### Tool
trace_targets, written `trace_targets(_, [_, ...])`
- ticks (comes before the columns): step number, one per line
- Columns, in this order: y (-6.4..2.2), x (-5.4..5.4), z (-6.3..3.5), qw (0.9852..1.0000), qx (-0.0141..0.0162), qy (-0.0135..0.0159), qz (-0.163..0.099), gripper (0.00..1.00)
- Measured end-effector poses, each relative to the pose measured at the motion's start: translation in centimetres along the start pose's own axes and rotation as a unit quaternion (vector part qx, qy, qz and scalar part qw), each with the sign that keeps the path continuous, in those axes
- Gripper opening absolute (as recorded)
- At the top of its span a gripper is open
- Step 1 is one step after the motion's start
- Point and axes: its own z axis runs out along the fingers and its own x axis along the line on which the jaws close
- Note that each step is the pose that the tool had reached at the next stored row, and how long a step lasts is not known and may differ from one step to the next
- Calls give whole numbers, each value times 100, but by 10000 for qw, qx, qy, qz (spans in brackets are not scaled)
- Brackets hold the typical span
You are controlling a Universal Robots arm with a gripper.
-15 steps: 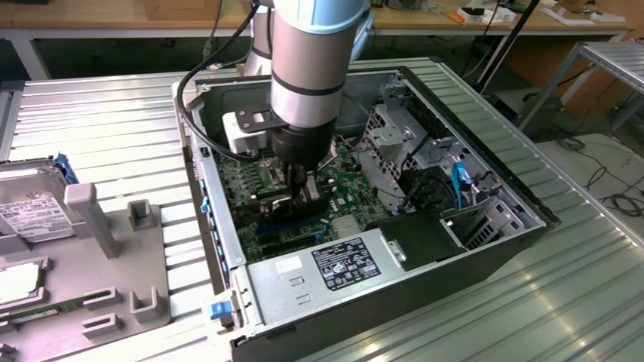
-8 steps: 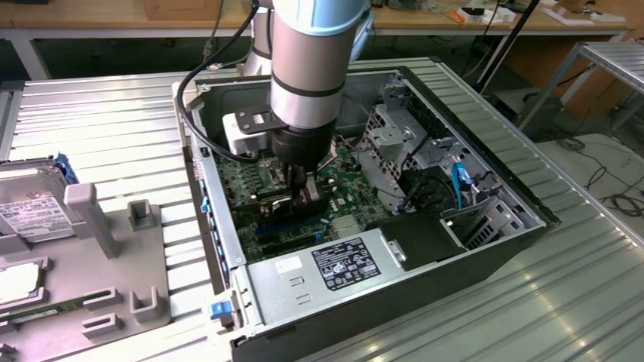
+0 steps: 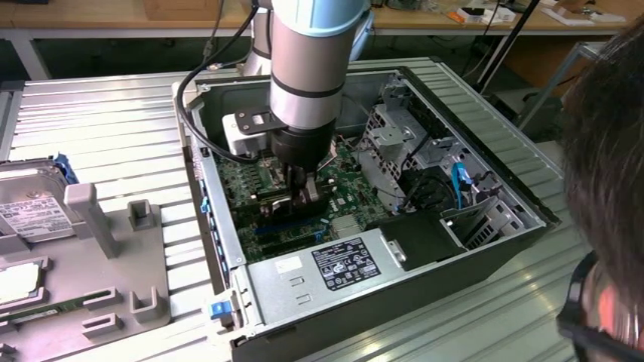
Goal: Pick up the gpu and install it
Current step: 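Insert the gpu into the slot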
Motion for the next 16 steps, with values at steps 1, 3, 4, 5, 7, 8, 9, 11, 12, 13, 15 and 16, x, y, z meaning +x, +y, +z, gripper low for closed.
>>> trace_targets(1, [1, 0, 3, 10000, 0, 1, 0, 27])
trace_targets(3, [1, 0, 10, 10000, 2, 1, 0, 27])
trace_targets(4, [2, 0, 14, 10000, 4, 1, 0, 27])
trace_targets(5, [2, 0, 17, 10000, 5, 1, 0, 27])
trace_targets(7, [4, 0, 29, 10000, 14, 1, 0, 27])
trace_targets(8, [5, 1, 41, 10000, 24, 2, 0, 27])
trace_targets(9, [6, 1, 47, 10000, 27, 1, 0, 27])
trace_targets(11, [5, 0, 60, 10000, 35, -1, 0, 27])
trace_targets(12, [6, 0, 63, 10000, 35, 0, 0, 27])
trace_targets(13, [6, 0, 66, 10000, 36, -1, 0, 27])
trace_targets(15, [7, 0, 68, 10000, 36, 0, -1, 27])
trace_targets(16, [10, 0, 69, 10000, 37, 0, 0, 27])
